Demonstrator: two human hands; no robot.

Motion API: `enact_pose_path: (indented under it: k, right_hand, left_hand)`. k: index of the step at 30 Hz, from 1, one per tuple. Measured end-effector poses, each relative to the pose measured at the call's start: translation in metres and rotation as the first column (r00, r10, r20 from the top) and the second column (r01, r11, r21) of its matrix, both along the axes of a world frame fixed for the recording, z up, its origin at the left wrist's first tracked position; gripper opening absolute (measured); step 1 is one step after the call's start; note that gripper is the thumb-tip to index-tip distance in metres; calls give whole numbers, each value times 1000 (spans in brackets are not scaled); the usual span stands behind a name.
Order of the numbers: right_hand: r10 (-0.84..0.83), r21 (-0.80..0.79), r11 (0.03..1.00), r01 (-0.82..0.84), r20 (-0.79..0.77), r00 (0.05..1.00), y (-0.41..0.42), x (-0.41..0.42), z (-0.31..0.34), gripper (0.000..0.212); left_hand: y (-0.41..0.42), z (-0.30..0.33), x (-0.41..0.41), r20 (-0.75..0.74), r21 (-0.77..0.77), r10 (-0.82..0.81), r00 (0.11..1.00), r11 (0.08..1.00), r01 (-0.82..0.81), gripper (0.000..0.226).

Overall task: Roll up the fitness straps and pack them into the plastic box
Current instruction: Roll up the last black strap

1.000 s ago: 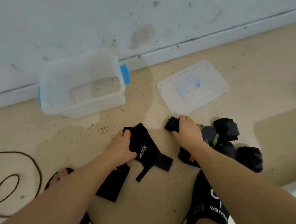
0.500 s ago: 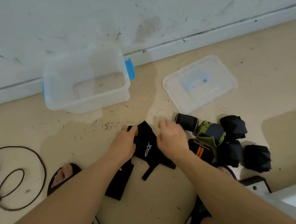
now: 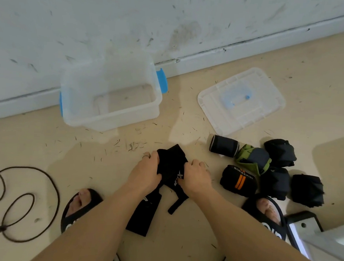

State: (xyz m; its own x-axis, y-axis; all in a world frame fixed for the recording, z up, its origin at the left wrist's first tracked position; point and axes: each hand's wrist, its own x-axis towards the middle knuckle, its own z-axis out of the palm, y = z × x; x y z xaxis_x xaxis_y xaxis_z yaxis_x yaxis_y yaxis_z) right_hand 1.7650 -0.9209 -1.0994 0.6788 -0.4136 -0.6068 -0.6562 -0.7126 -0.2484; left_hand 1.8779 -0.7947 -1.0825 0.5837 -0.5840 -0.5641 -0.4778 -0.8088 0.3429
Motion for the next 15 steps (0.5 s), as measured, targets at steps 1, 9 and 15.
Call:
enact_pose_path:
  k: [1,9,15]
  right_hand:
    - [7,26,1000,-6,-15,1000,0,0,0,30]
    - [-173,404,900,162,-10,985,-8,6,57,15]
    - [-170,485,871,75,155,973,-13,14,169,14]
  left_hand:
    - [3,0,1,-5,24,-4,1000,1000,4,37]
    - [12,38,-4,-155,-25,30,987,999,-34,11]
    - [36,129,11,-219,-143,181,959,966,-215,6]
